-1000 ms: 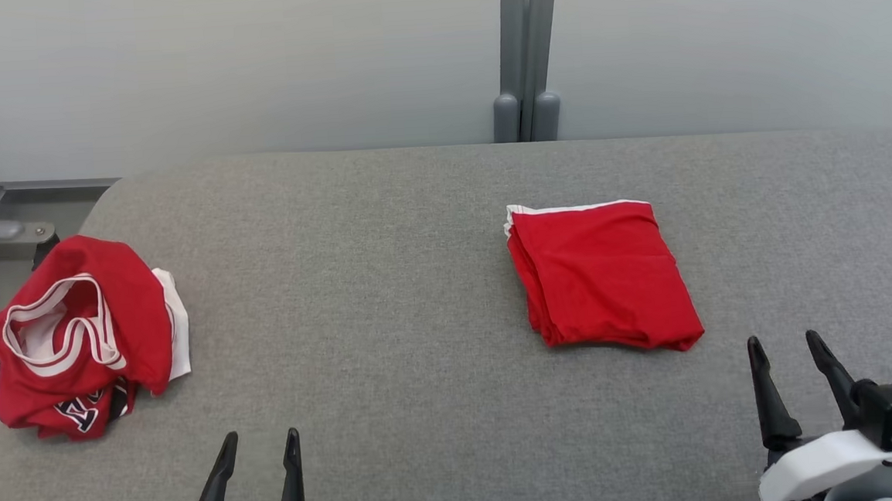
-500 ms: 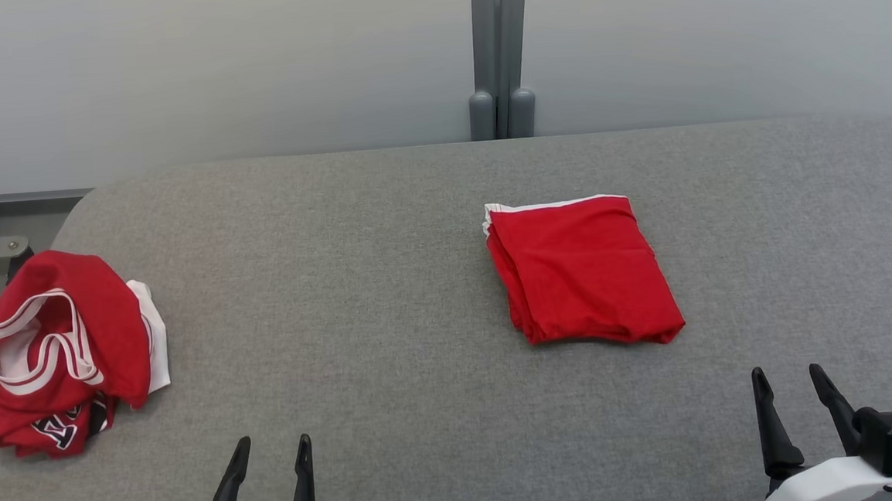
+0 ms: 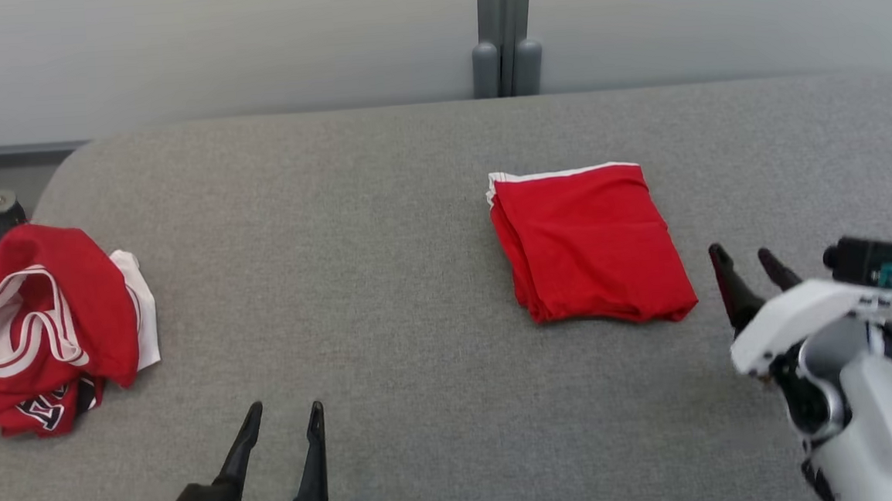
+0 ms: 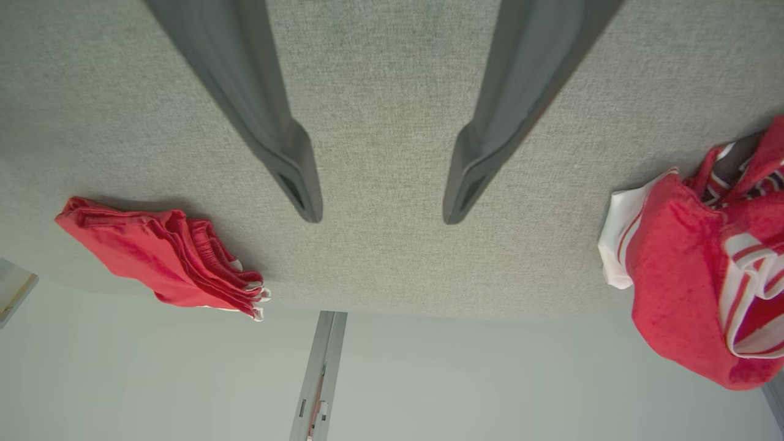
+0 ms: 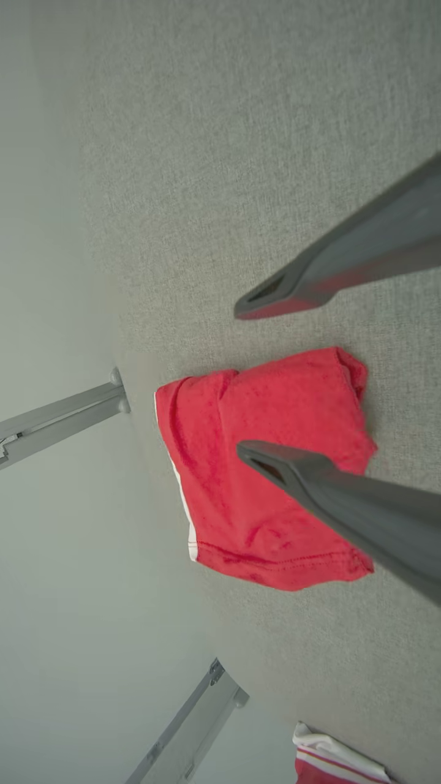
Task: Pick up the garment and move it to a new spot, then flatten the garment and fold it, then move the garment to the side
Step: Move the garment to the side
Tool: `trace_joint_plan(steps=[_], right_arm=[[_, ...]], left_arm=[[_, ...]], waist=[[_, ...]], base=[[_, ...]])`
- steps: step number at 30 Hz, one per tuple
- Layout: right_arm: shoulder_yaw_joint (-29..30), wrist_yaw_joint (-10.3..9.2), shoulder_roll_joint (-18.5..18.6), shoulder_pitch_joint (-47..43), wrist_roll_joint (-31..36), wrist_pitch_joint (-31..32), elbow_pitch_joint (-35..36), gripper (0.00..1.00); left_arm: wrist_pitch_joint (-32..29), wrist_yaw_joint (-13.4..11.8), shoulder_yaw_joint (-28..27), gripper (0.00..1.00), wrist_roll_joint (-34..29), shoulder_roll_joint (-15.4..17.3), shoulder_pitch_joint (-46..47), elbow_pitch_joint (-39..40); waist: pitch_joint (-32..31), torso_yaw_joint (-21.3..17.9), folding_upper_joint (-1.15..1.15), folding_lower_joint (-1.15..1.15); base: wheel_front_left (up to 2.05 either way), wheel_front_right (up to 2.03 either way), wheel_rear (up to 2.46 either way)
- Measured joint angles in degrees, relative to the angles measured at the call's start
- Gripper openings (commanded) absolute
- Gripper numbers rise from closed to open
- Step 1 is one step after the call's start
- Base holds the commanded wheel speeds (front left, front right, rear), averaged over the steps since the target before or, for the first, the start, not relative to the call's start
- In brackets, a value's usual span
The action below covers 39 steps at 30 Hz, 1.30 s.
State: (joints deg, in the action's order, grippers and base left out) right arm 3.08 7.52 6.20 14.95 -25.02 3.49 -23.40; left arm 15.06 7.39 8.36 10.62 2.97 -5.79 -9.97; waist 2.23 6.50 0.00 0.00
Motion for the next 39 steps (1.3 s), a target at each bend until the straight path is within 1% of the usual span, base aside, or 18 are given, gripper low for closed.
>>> trace_joint_plan(steps=[2, 5, 6, 9, 11, 15, 16, 17, 21, 24, 26, 30, 32, 37, 39], right_arm=[[1.66, -0.04, 0.79, 5.45, 0.03, 7.03, -2.15, 1.00], [3.20, -0.03, 0.79, 12.03, 2.21, 14.13, -5.86, 1.00], [3.48, -0.03, 0.69, 13.66, 2.74, 15.61, -6.87, 1.00], [5.22, -0.03, 0.20, 18.13, 4.11, 18.96, -10.91, 1.00], [6.09, -0.03, 0.18, 19.80, 5.60, 19.78, -13.50, 1.00], [9.02, -0.03, -0.49, 22.04, 6.42, 21.35, -18.95, 1.00], [9.48, -0.03, -0.79, 22.25, 6.06, 21.46, -19.59, 0.47], [10.26, -0.03, -1.16, 22.70, 5.27, 21.12, -20.05, 0.00], [10.73, -0.03, -1.78, 24.11, 2.74, 20.58, -20.97, 0.00], [10.61, 0.01, -2.02, 24.46, 1.27, 19.27, -20.70, 0.00], [10.78, 0.02, -1.41, 25.18, 1.40, 18.24, -20.34, 0.00], [13.12, 0.00, 1.91, 27.62, 3.20, 16.33, -19.54, 0.00], [14.41, 0.00, 3.79, 28.89, 5.33, 15.58, -19.39, 0.00], [20.11, 0.01, 7.97, 33.81, 10.29, 14.83, -18.23, 0.00], [22.63, 0.00, 10.36, 35.28, 13.38, 14.86, -17.55, 0.00]], left_arm=[[0.00, 0.00, 1.10, 1.00, 0.47, 0.03, 1.83, -0.02], [0.00, 0.02, 2.96, 1.00, 0.96, 0.00, 3.79, -0.41], [0.00, 0.09, 3.25, 1.00, 1.05, 0.02, 4.26, -0.59], [0.00, 0.10, 4.68, 1.00, 2.11, 0.01, 6.32, -0.99], [-0.01, 0.10, 5.34, 1.00, 2.43, 0.01, 7.22, -1.12], [0.00, 0.11, 6.34, 1.00, 2.68, 0.00, 8.44, -1.34], [-0.01, 0.11, 6.32, 1.00, 2.69, -0.01, 8.51, -1.34], [0.00, 0.11, 6.13, 1.00, 2.69, -0.01, 8.54, -1.34], [0.00, 0.10, 5.02, 1.00, 2.53, 0.05, 8.54, -1.11], [0.00, 0.11, 4.66, 1.00, 2.35, 0.30, 8.54, -0.54], [0.00, 0.11, 4.75, 1.00, 2.33, 0.89, 8.60, 0.02], [0.08, 0.11, 6.09, 1.00, 2.32, 2.43, 10.37, 1.31], [0.08, 0.11, 6.90, 1.00, 2.32, 3.39, 11.82, 2.42], [0.08, 0.11, 8.15, 1.00, 2.46, 5.36, 14.65, 5.23], [0.08, 0.11, 8.54, 1.00, 2.61, 6.06, 15.34, 6.23]], waist=[[1.86, 0.14, 0.00, 0.00], [4.53, 0.62, 0.00, 0.00], [5.30, 0.83, 0.00, 0.00], [7.88, 1.90, 0.00, 0.00], [9.17, 2.76, 0.00, 0.00], [11.10, 4.96, 0.00, 0.00], [11.39, 5.36, 0.00, 0.00], [11.78, 5.78, 0.00, 0.00], [12.81, 5.76, 0.00, 0.00], [13.27, 4.37, 0.00, 0.00], [13.60, 2.86, 0.00, 0.00], [14.53, -0.59, 0.00, 0.00], [15.65, -2.30, 0.00, 0.00], [19.82, -5.11, 0.00, 0.00], [21.95, -5.93, 0.00, 0.00]], base=[[0.00, 0.00, 0.00], [0.00, 0.00, 0.00], [0.00, 0.00, 0.00], [0.00, 0.00, 0.00], [0.00, 0.00, 0.00], [0.00, 0.00, 0.00], [0.00, 0.00, 0.00], [0.00, 0.00, 0.00], [0.00, 0.00, 0.00], [0.00, 0.00, 0.00], [0.00, 0.00, 0.00], [0.00, 0.00, 0.00], [0.00, 0.00, 0.00], [0.00, 0.00, 0.00], [0.00, 0.00, 0.00]])
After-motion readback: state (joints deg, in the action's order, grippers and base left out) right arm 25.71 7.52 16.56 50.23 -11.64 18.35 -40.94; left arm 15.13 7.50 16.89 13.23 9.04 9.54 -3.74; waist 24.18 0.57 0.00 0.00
